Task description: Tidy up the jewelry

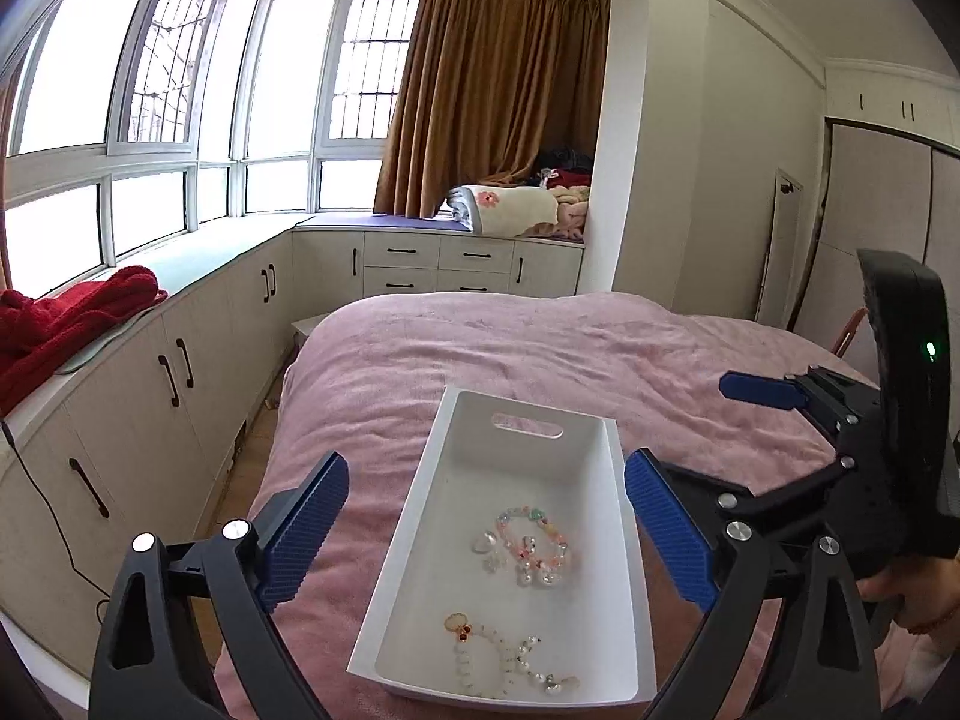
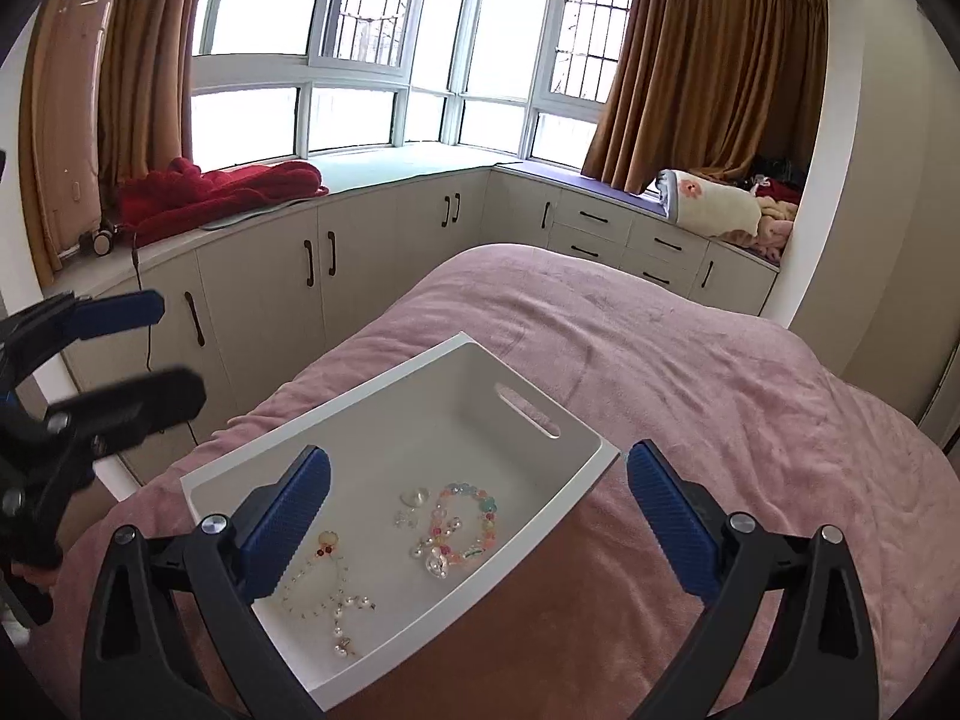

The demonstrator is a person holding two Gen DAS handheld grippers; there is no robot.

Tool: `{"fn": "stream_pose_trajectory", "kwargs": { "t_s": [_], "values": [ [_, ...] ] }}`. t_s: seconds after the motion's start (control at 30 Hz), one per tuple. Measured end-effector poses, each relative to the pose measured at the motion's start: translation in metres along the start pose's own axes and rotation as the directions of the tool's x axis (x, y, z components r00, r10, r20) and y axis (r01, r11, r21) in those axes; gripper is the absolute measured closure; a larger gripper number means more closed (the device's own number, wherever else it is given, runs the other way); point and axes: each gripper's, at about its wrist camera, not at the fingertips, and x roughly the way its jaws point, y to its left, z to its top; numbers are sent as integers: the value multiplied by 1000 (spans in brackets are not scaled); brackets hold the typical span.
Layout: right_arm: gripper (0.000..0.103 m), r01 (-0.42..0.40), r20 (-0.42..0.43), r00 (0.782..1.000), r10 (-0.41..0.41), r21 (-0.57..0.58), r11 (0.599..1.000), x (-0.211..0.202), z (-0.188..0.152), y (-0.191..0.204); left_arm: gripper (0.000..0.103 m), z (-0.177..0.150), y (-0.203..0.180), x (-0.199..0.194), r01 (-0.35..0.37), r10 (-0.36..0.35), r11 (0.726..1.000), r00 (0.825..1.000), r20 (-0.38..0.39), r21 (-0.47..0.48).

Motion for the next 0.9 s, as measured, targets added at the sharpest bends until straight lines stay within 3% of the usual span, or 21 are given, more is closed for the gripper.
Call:
{"fn": "stream_pose_trajectory", "kwargs": {
  "t_s": [0.17, 0.53, 0.7, 0.9],
  "values": [
    [5, 2, 26, 1000, -2, 24, 1000, -17, -21, 1, 4, 6, 0, -7, -71, 70, 997, 997, 19, 17],
    [5, 62, 134, 988, -71, 71, 996, -53, -73, 11, 4, -31, -20, -8, -66, 63, 996, 997, 47, 60],
    [5, 81, 142, 985, -96, 109, 991, -54, -92, 15, 4, -54, -28, -9, -48, 45, 998, 997, 54, 40],
    [5, 101, 136, 984, -118, 122, 987, -54, -106, 16, 4, -74, -29, -4, -74, 74, 996, 997, 14, 40]
  ]
}}
